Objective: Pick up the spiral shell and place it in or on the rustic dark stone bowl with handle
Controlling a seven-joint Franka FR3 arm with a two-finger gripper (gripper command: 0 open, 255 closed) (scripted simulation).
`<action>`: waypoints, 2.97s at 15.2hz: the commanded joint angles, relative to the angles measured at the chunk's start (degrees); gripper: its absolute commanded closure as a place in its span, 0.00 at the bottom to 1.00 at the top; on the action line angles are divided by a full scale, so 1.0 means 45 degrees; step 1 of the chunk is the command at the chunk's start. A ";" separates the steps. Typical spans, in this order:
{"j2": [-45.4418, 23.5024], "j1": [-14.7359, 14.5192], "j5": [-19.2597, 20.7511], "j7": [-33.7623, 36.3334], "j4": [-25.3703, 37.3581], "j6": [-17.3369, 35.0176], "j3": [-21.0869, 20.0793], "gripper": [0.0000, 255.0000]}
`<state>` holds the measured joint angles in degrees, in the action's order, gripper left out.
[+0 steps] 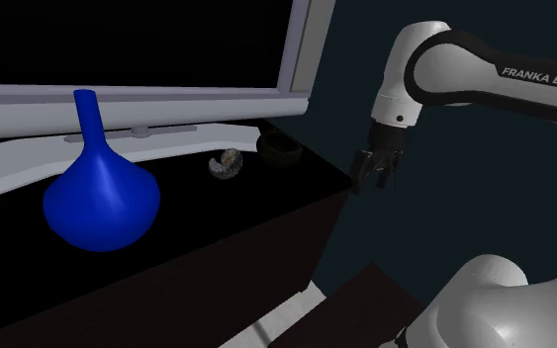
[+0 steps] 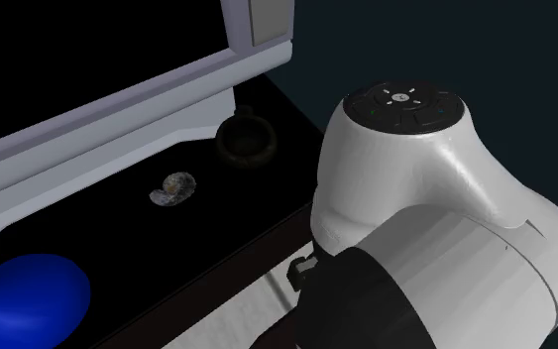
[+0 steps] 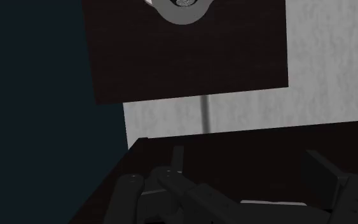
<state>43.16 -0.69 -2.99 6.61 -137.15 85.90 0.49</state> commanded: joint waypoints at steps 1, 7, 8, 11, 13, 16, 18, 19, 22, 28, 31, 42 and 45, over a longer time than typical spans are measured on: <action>0.0000 0.0000 0.0000 0.0000 0.0000 0.0000 0.0000 0.00; -0.1272 -0.0231 -0.0687 0.0640 -0.0384 0.3341 -0.0575 0.00; -0.1532 -0.0265 -0.0781 0.0737 -0.0388 0.3889 -0.0672 0.00; -0.2383 -0.0354 -0.1027 0.1017 -0.0294 0.5500 -0.0965 0.00; -0.2998 -0.0400 -0.1154 0.1201 -0.0144 0.6539 -0.1159 0.00; -0.3978 -0.0452 -0.1276 0.1488 0.0206 0.8030 -0.1441 0.00; -0.4659 -0.0473 -0.1304 0.1692 0.0522 0.8969 -0.1623 0.00; -0.5005 -0.0478 -0.1301 0.1799 0.0704 0.9421 -0.1714 0.00; -0.6061 -0.0474 -0.1212 0.2155 0.1342 1.0700 -0.1979 0.00; -0.8206 -0.0422 -0.0593 0.3084 0.3012 1.2876 -0.2449 0.00; -0.9050 -0.0426 -0.0166 0.3553 0.3805 1.3577 -0.2575 0.00; -1.0213 -0.0469 0.0212 0.3809 0.4013 1.4518 -0.2610 0.00; -1.0213 -0.0469 0.0212 0.3809 0.4013 1.4518 -0.2610 0.00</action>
<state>-2.80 -2.80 -2.03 23.74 -119.09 151.23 -11.25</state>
